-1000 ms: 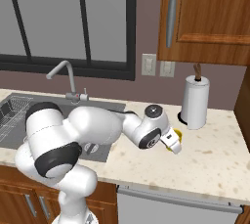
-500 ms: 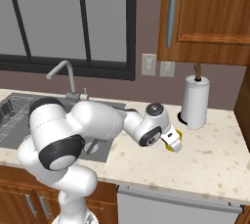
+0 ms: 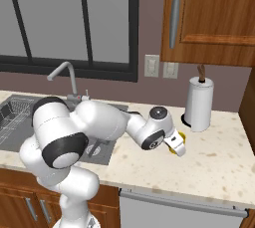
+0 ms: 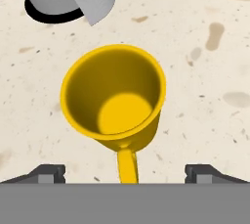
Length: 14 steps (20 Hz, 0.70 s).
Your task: Move any existing items from the left basin to the right basin for drying. Then move the mug from the counter to the left basin of the sink for washing.
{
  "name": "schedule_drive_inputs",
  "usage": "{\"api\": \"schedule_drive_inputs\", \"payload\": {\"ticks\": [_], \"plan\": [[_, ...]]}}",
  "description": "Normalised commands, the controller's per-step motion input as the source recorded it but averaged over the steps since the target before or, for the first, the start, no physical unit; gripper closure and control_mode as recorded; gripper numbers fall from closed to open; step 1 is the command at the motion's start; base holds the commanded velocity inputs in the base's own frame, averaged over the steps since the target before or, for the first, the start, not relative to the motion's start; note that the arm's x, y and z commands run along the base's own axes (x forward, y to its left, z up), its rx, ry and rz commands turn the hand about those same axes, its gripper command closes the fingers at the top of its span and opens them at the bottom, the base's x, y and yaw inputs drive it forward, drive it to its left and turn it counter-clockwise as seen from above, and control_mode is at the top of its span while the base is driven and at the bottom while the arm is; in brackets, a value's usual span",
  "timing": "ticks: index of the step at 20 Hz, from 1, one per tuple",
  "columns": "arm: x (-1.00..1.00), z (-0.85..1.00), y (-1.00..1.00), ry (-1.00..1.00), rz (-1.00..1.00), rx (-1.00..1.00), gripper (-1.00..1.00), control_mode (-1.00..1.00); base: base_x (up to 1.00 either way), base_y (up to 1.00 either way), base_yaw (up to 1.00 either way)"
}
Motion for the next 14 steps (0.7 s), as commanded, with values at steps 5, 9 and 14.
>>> {"api": "schedule_drive_inputs", "payload": {"ticks": [5,9,14], "plan": [[0.06,-0.11,0.0,0.03,0.0,0.0,1.0,-1.0,0.0,0.0,0.0],[0.05,-0.11,0.0,0.01,0.0,0.0,1.0,-1.0,0.0,0.0,0.0],[0.13,-0.14,0.0,0.03,0.0,0.0,1.0,-1.0,0.0,0.0,0.0]]}}
